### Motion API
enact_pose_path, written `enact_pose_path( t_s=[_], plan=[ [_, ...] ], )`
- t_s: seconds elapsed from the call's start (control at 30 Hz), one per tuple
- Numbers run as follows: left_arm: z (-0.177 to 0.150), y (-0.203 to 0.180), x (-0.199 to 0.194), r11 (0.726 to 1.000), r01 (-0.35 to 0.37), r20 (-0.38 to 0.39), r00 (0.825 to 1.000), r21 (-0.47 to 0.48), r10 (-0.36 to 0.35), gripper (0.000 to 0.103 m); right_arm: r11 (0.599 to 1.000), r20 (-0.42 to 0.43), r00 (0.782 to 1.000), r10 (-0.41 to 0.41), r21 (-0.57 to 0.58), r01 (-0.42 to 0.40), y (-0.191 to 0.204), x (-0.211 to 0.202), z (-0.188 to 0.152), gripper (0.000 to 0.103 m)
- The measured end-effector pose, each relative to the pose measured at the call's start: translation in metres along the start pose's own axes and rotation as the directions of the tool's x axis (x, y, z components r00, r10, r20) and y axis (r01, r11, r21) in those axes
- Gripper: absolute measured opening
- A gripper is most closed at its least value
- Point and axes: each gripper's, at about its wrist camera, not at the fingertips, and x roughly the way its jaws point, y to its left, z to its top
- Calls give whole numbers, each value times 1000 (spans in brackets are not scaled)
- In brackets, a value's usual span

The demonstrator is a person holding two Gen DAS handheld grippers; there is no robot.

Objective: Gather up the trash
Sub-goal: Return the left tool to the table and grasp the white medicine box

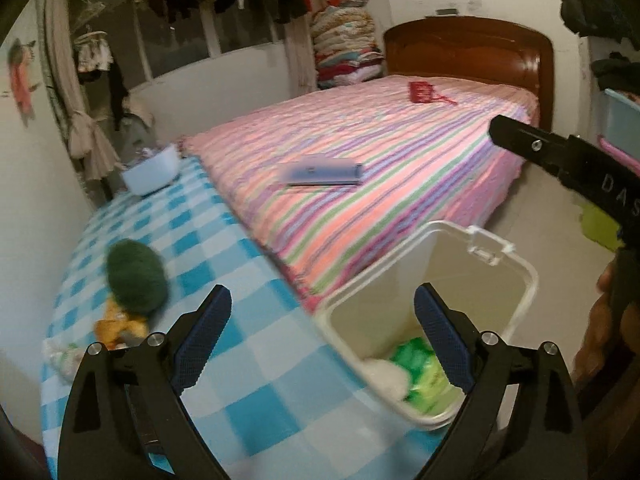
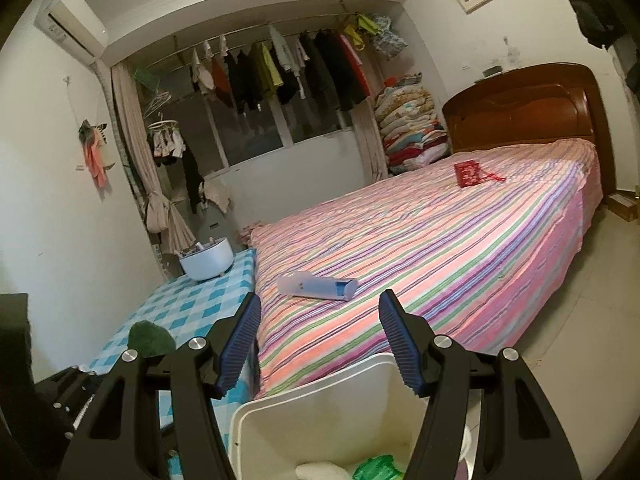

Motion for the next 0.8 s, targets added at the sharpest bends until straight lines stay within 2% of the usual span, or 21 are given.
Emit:
enact_pose_path(
  t_s=[0.13,0.37,0.53,0.7,0.8],
  plan=[
    [-12,29,-10,997,-79,-12,997,1,79,91,999,-31,999,31,-15,-32,15,10,-5,60],
    [-41,78,-25,990,-132,-88,988,-44,128,91,994,-59,994,89,-63,-92,54,24,-14,60],
    [-65,113,-35,981,-186,-165,971,-51,176,91,986,-79,988,131,-89,-138,79,30,-22,60],
    [-94,144,-39,972,-236,-251,942,-19,223,91,979,-87,984,158,-115,-167,99,35,-27,60],
    [-105,161,-40,974,-223,-284,937,-37,204,91,976,-98,981,169,-121,-180,106,38,-29,60]
  ],
)
